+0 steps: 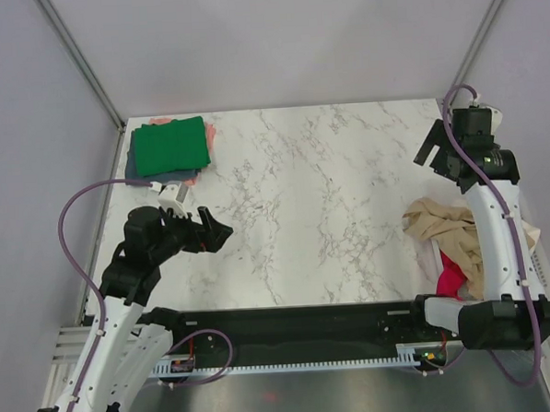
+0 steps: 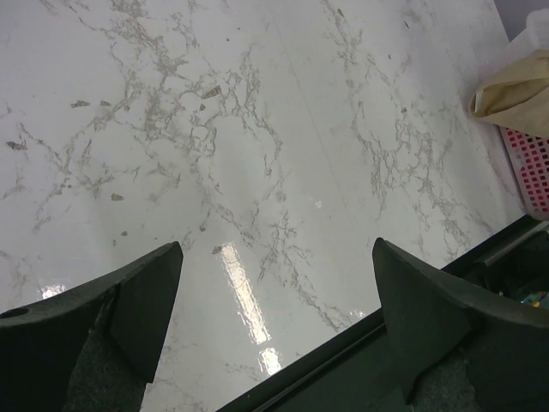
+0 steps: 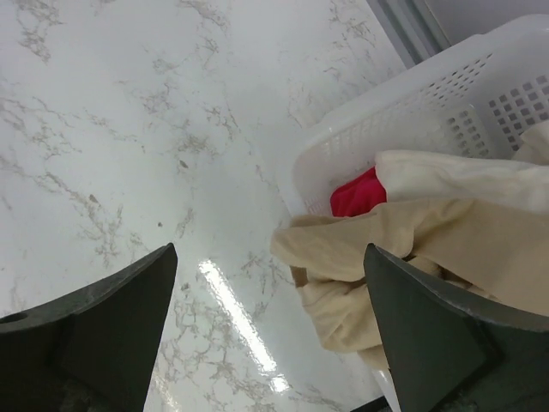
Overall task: Fold and stack the t-shirts
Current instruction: Grab the tshirt from the pile
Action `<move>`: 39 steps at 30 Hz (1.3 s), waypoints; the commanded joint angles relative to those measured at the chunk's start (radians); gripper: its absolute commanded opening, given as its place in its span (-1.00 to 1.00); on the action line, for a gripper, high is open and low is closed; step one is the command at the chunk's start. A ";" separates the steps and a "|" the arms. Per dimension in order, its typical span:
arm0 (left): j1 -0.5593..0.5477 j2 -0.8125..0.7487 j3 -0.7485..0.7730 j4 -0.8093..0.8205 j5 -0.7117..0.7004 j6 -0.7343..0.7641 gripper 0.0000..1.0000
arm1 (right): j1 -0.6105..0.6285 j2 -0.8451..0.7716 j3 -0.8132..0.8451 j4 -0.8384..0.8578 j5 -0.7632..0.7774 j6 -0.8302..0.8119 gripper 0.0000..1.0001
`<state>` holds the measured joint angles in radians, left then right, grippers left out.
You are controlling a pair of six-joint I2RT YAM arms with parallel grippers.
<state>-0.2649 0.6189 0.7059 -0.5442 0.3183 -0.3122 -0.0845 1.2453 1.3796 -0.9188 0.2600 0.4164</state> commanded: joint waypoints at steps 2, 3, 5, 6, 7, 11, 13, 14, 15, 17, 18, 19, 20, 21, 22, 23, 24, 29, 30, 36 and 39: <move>0.004 -0.016 0.032 0.010 -0.021 0.013 0.99 | 0.011 -0.127 -0.043 -0.057 -0.094 0.054 0.96; 0.003 -0.005 0.032 0.010 -0.019 0.015 0.99 | 0.012 -0.170 -0.069 -0.034 -0.125 0.068 0.96; 0.003 0.018 0.030 0.009 -0.009 0.015 0.99 | 0.011 -0.216 -0.155 -0.017 -0.168 0.093 0.96; 0.003 0.027 0.032 0.007 0.001 0.018 0.99 | 0.011 -0.228 -0.186 -0.012 -0.168 0.094 0.96; 0.004 0.030 0.033 0.006 0.010 0.016 0.99 | 0.012 -0.236 -0.217 -0.011 -0.159 0.097 0.96; 0.003 0.038 0.029 0.003 -0.007 0.016 0.99 | 0.011 -0.245 -0.329 -0.011 -0.096 0.096 0.96; 0.003 0.042 0.029 0.006 0.007 0.015 0.99 | 0.011 -0.239 -0.341 -0.009 -0.059 0.088 0.96; 0.003 0.044 0.029 0.006 0.005 0.015 0.99 | 0.012 -0.236 -0.349 -0.006 -0.048 0.088 0.96; 0.003 0.044 0.027 0.004 0.007 0.015 0.99 | 0.011 -0.228 -0.350 -0.002 -0.045 0.088 0.96; 0.003 0.045 0.029 0.006 0.010 0.015 0.99 | 0.011 -0.221 -0.372 0.020 -0.047 0.090 0.96; 0.003 0.045 0.029 0.004 0.008 0.015 0.99 | 0.011 -0.212 -0.385 0.030 -0.047 0.091 0.96; 0.003 0.047 0.029 0.006 0.010 0.015 0.99 | 0.011 -0.204 -0.401 0.043 -0.041 0.093 0.96; 0.003 0.044 0.029 0.006 0.010 0.016 0.99 | 0.011 -0.186 -0.440 0.076 -0.041 0.093 0.94; 0.003 0.042 0.029 0.004 0.011 0.016 0.99 | 0.012 -0.173 -0.459 0.092 -0.041 0.093 0.92; 0.003 0.042 0.029 0.006 0.011 0.016 0.99 | 0.011 -0.161 -0.477 0.109 -0.051 0.093 0.89; 0.003 0.042 0.029 0.006 0.011 0.016 0.99 | 0.012 -0.133 -0.502 0.132 -0.050 0.093 0.79; 0.003 0.045 0.027 0.007 0.011 0.015 0.99 | 0.011 -0.120 -0.505 0.135 -0.050 0.091 0.73; 0.003 0.042 0.027 0.007 0.007 0.015 0.99 | 0.012 -0.095 -0.487 0.146 -0.009 0.098 0.30; 0.003 0.042 0.027 0.004 0.005 0.015 0.99 | 0.012 -0.093 -0.484 0.144 -0.002 0.098 0.14; 0.003 0.039 0.026 0.004 -0.002 0.016 0.99 | 0.012 -0.122 -0.429 0.097 0.025 0.096 -0.57; 0.003 0.041 0.026 0.004 -0.002 0.016 0.99 | 0.012 -0.141 -0.373 0.045 0.045 0.088 -0.70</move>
<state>-0.2649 0.6647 0.7063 -0.5453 0.3161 -0.3122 -0.0715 1.1526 0.9157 -0.8337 0.2939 0.4465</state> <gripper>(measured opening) 0.994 0.348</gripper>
